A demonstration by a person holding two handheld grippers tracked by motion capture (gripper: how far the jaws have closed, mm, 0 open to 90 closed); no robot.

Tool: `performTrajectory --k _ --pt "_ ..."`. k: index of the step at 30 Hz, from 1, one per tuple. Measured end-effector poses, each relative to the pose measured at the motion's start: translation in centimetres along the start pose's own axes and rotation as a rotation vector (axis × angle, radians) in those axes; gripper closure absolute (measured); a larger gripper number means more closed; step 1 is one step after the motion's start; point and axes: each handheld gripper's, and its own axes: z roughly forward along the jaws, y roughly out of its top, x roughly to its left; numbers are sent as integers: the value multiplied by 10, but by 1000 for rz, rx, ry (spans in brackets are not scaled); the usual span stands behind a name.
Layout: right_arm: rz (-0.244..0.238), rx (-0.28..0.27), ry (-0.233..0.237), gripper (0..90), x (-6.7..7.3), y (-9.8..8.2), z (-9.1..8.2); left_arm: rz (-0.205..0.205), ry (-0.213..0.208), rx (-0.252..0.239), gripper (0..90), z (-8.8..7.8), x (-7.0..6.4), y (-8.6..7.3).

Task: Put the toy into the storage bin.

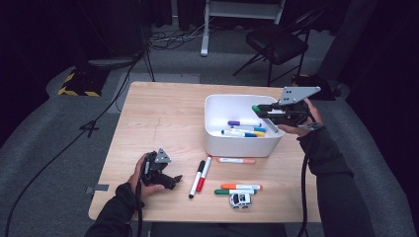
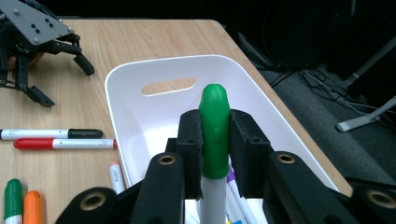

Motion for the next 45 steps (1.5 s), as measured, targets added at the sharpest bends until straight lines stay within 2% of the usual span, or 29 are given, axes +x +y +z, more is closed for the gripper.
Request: performTrajectory --k 6,14,23,24,25,28,31,35,40,44,45 --pt "3 54 11 750 -4 -6 18 -1 0 0 2 0 0 0" --pt "1 154 37 750 0 -19 44 0 1 0 2 0 0 0" --pt "22 242 60 750 1 -40 62 1 0 0 2 0 0 0" --pt "30 255 53 775 1 -42 63 -1 0 0 2 0 0 0" --pt "32 255 45 820 0 -44 64 1 1 0 2 0 0 0" --pt "59 217 44 773 0 -45 60 1 1 0 2 0 0 0" --pt "54 218 36 759 2 -46 58 -5 2 3 3 0 0 0" --pt "66 186 35 744 5 -48 53 1 1 -1 3 0 0 0" --pt "59 132 52 724 15 -46 44 0 1 0 3 0 0 0" --pt "47 50 70 706 26 -44 32 1 1 0 3 0 0 0" --pt "47 50 70 706 26 -44 32 1 1 0 3 0 0 0"
